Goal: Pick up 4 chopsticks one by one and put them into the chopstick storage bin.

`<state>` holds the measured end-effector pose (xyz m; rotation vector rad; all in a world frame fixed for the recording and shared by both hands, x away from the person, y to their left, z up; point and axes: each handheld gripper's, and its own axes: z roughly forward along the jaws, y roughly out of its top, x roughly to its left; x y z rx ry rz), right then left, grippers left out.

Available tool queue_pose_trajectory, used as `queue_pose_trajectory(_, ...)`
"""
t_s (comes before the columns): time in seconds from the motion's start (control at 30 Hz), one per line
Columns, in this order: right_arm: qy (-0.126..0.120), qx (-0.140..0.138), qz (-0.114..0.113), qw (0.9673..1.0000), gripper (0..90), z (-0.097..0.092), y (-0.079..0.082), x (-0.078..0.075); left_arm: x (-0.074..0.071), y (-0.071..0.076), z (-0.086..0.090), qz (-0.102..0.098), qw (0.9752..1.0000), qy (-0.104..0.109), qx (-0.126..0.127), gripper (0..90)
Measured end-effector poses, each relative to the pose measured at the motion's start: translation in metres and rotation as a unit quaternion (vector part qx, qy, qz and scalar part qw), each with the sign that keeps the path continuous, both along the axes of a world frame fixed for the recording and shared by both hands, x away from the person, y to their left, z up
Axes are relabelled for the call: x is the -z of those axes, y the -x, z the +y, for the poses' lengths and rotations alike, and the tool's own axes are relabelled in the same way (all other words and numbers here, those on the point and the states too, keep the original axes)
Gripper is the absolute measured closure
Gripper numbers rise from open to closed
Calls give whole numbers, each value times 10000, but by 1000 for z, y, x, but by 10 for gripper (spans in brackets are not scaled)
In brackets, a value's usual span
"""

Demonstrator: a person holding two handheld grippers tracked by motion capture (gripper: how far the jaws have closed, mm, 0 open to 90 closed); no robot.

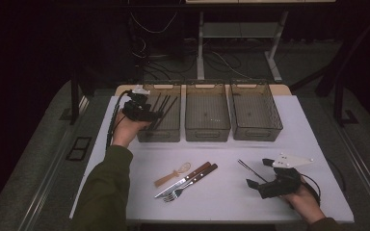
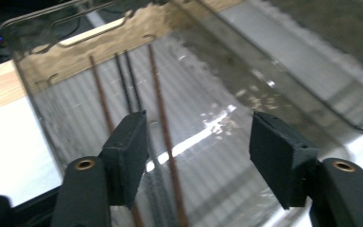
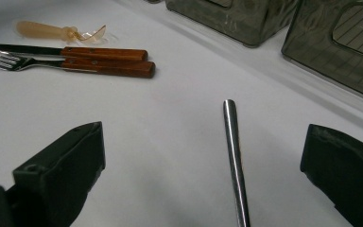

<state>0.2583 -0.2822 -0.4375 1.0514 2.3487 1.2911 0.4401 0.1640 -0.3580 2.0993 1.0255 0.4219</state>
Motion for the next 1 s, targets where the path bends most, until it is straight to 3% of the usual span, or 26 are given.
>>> queue_pose_trajectory(0.37, -48, 19, -19, 10000, 9, 0, 0, 0, -3, 35, -11, -222, 9978, 235, 585, 260)
queue_pose_trajectory(0.5, -48, 24, -14, 10000, 9, 0, 0, 0, 1, 47, -12, -233, 9959, 389, 776, 203)
queue_pose_trajectory(0.63, -54, 25, -7, 10000, 9, 0, 0, 0, 4, 59, -14, -286, 9939, 410, 981, 161)
queue_pose_trajectory(1.0, -52, 40, 2, 10000, 9, 1, 0, 0, 14, 90, -20, -404, 9911, 568, 1138, 124)
